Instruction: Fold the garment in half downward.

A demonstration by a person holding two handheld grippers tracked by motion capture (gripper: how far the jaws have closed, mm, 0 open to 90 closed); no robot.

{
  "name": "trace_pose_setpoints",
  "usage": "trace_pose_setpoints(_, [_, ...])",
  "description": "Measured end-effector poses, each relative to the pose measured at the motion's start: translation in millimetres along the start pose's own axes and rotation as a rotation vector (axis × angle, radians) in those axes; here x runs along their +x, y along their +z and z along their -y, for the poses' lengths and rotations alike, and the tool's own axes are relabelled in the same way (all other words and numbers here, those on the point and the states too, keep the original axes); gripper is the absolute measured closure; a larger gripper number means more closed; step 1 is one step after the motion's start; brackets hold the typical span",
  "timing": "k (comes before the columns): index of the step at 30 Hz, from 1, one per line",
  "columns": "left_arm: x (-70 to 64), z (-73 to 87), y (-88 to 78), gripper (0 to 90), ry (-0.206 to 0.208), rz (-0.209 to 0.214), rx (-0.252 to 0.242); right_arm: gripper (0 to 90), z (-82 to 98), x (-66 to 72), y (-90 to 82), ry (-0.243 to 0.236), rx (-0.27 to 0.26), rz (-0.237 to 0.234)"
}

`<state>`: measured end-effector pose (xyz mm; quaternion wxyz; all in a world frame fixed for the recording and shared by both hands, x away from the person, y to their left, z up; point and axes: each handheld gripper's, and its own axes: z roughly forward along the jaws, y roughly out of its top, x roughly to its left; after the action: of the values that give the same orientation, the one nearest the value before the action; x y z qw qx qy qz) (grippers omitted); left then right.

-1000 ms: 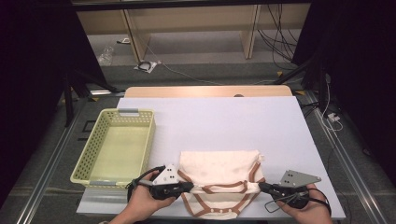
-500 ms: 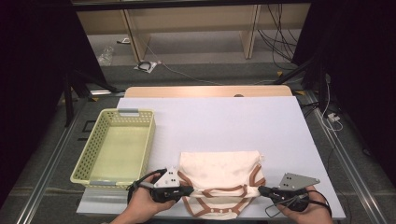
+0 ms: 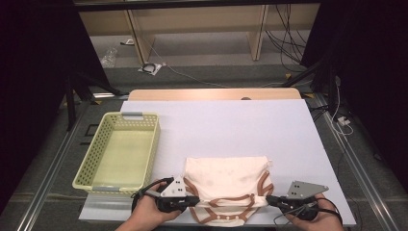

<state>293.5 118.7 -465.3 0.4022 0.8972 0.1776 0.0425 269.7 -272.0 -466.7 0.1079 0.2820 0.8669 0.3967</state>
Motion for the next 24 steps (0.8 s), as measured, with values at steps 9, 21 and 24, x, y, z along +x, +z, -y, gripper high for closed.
trace_pose_setpoints(9, [-0.3,3.1,5.1,86.4,0.016,0.019,0.040,88.8,2.5,1.2,3.0,-0.015,0.026,-0.034])
trace_pose_setpoints(21, [4.2,5.5,3.0,56.2,-0.040,0.080,0.024,87.2,7.9,2.8,4.2,-0.029,0.055,-0.099])
trace_pose_setpoints(24, [6.7,1.8,-2.5,51.9,-0.059,0.109,-0.023,87.2,6.9,1.6,2.1,-0.024,0.043,-0.091])
